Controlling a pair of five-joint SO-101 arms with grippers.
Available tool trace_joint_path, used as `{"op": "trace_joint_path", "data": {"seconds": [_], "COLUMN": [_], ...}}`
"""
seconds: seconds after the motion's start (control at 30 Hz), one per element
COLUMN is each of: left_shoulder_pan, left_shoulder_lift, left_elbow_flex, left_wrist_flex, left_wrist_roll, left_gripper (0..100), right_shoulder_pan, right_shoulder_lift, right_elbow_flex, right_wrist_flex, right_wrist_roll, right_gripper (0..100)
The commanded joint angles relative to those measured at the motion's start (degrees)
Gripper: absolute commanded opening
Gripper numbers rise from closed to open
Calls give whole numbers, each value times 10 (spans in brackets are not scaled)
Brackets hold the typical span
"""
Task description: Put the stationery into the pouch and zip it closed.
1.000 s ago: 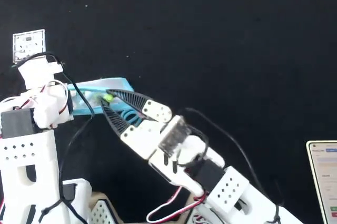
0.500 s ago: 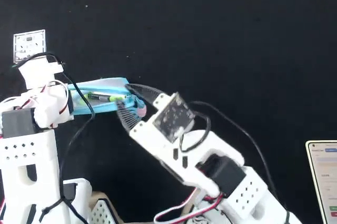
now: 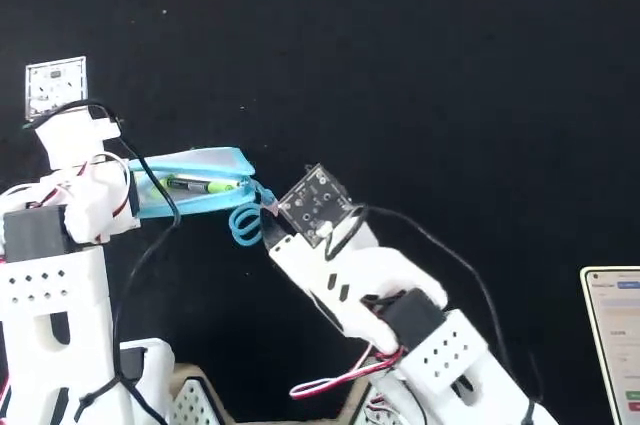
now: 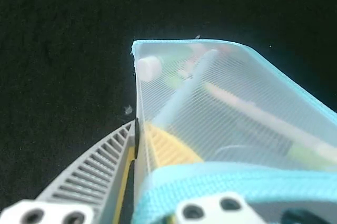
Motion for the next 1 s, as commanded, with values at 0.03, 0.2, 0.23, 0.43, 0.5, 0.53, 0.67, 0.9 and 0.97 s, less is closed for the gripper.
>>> {"op": "trace_joint_path", "data": {"seconds": [0.03,0.2,0.23,0.43,0.5,0.53,0.67,0.9,0.97], "left_shoulder_pan": [-3,-3,-3,-3,-3,-3,-3,-3,-3], "left_shoulder_lift": [4,4,4,4,4,4,4,4,4], "left_elbow_flex": [13,13,13,13,13,13,13,13,13], "left_wrist_flex": [-8,-8,-8,-8,-8,-8,-8,-8,-8], "left_wrist_roll": [1,1,1,1,1,1,1,1,0], "left_gripper": [30,30,30,30,30,30,30,30,30], "right_shoulder_pan": [10,10,10,11,11,13,35,39,39], "right_shoulder_lift": [5,6,6,7,7,7,7,7,7], "right_elbow_flex": [63,86,87,87,87,87,87,99,95], "right_wrist_flex": [-152,-217,-222,-223,-222,-222,-222,-203,-206], "right_wrist_roll": [0,0,1,25,45,50,65,113,113], "right_gripper": [289,228,206,181,181,181,180,178,177]}}
